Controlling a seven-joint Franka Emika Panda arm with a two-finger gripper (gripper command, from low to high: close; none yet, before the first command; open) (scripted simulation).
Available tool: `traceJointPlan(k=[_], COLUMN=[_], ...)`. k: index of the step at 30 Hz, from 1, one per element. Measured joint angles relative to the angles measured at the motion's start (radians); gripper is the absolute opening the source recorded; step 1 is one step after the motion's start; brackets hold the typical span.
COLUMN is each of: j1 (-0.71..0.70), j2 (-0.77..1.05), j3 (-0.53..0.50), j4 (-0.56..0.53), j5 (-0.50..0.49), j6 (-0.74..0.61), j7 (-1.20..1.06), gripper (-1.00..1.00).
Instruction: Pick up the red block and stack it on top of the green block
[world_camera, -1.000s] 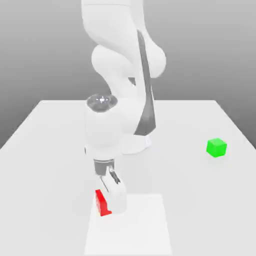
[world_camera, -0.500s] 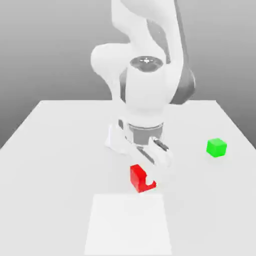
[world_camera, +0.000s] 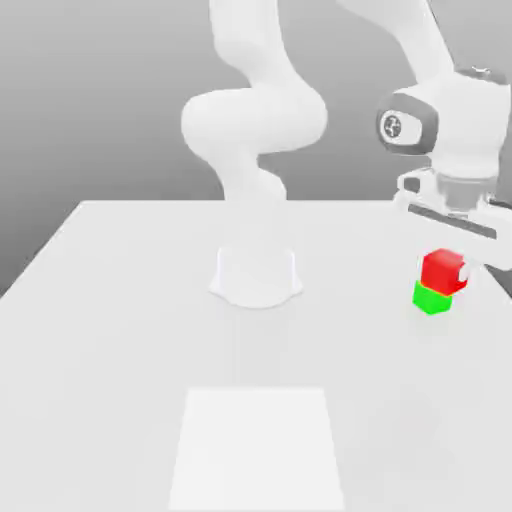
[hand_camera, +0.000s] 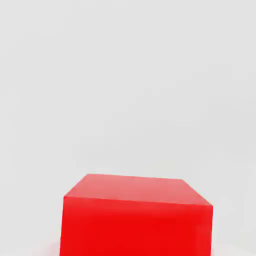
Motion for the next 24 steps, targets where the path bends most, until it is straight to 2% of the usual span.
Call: traceJointPlan(k=[4,7,12,15,18,19,24], j1=[0.120,0.104,0.007,-0.079,-0.081,-0.081,-0.081], j2=[-0.009,0.041,0.158,0.245,0.245,0.245,0.245], j3=[0.109,0.155,0.232,0.275,0.276,0.277,0.277], j4=[-0.007,-0.009,-0.014,-0.020,-0.020,-0.020,-0.020], j5=[0.068,0.046,-0.072,-0.241,-0.241,-0.240,-0.240], j6=[0.002,0.057,0.173,0.245,0.248,0.249,0.249], j7=[0.112,0.150,0.233,0.350,0.350,0.349,0.349], gripper=[-1.00,-1.00,-1.00,-1.00,-1.00,1.00,1.00])
